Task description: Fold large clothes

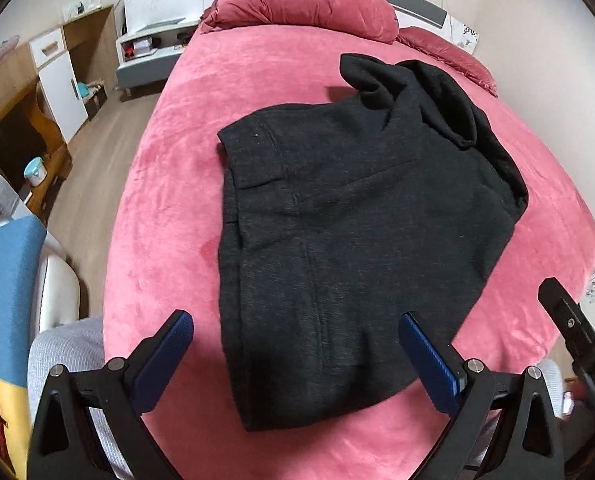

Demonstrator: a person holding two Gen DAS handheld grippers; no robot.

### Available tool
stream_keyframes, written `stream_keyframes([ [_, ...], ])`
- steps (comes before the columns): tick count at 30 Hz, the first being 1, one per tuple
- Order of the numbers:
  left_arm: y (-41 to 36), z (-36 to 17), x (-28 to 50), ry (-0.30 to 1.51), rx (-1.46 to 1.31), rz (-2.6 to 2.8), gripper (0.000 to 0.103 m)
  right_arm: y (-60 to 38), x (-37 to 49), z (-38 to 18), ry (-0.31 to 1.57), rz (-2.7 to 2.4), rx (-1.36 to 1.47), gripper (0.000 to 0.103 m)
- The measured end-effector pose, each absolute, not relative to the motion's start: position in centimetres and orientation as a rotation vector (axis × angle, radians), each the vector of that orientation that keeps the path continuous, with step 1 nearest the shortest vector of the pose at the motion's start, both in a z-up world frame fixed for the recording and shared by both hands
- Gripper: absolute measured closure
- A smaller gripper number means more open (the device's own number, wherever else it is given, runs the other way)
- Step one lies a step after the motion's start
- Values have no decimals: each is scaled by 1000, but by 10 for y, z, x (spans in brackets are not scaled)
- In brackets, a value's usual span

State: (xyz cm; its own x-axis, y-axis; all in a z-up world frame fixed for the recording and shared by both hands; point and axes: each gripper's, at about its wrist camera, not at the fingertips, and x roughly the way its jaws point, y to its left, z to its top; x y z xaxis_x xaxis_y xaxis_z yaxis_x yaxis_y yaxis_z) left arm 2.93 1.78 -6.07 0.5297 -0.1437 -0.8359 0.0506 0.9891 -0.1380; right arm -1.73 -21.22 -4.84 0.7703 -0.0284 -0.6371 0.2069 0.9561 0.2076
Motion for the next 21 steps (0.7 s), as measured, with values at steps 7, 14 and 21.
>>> stream_keyframes([
  [7,32,-75,33,969,-119,-128,0,-230,0,-79,829,-118,310,0],
  [14,56,-94,50,1003,-229,-79,8,-309,29,-87,842,-247,389,10],
  [21,44,-112,55,1050,-299,-208,9,-354,103,-64,807,-298,211,17],
])
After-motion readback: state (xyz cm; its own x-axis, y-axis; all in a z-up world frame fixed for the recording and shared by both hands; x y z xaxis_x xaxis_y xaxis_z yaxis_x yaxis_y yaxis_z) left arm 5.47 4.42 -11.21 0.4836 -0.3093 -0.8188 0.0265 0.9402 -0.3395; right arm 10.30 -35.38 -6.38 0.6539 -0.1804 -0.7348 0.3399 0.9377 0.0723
